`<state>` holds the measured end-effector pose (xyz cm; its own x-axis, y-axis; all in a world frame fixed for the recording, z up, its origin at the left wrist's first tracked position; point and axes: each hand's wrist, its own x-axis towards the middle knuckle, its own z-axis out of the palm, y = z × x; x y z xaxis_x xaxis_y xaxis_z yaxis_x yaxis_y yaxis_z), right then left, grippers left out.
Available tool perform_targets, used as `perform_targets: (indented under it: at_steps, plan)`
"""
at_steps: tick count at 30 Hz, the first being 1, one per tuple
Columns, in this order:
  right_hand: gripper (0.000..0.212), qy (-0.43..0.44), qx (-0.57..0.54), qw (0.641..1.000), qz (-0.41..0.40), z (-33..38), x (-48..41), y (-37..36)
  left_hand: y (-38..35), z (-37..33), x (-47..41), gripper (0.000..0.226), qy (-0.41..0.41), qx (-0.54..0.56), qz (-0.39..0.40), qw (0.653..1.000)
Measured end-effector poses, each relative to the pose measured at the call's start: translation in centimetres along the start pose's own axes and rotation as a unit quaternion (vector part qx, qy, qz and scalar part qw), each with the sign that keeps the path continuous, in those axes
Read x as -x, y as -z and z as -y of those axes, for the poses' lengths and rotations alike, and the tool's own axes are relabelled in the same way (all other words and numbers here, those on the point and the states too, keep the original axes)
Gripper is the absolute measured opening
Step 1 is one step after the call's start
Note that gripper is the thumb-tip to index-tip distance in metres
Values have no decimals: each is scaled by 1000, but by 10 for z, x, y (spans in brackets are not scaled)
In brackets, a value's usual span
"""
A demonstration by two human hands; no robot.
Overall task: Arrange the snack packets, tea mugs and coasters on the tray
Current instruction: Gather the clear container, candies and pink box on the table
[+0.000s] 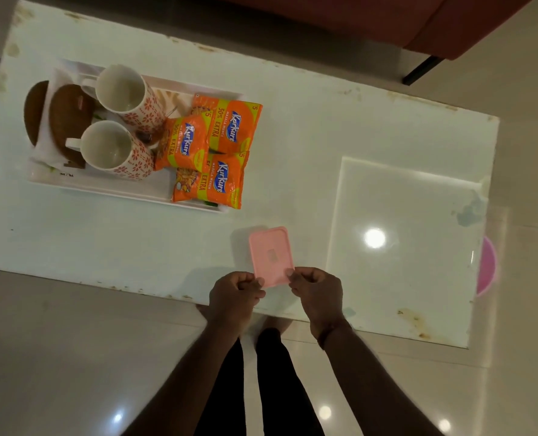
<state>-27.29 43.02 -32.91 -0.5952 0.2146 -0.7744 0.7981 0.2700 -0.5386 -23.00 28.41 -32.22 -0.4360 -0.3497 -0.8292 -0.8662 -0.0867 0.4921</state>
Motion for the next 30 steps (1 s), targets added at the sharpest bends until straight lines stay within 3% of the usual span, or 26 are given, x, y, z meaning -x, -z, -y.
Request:
perform_targets:
  at_steps: [5, 8, 11, 14, 19, 25, 28, 30]
  plan:
    - [21, 15, 59, 997, 56, 23, -5, 9, 13, -20, -10, 25, -22, -128, 35, 991]
    - [26, 65, 46, 995, 57, 48, -19, 2, 13, -43, -21, 32, -65, -83, 25, 994]
    - [15, 65, -23, 996, 55, 63, -29, -16, 5, -57, -29, 7, -75, -3, 6, 997]
    - [18, 71, -29, 997, 9, 55, -29, -37, -4, -53, -34, 4, -71, 21, -21, 997]
    - [19, 114, -11, 991, -62, 46, -32, -53, -12, -54, -42, 21, -119, -62, -91, 987]
    - [15, 51, -62, 997, -10, 55, -23, -35, -6, -54, -38, 20, -126, -55, -80, 987]
    - [38, 43, -16, 999, 13, 40, -17, -25, -1, -45, -30, 31, -107, -55, -76, 990]
    - [35, 46, 6, 999, 6, 29, -9, -19, 3, -35, -22, 36, -89, -67, -69, 991]
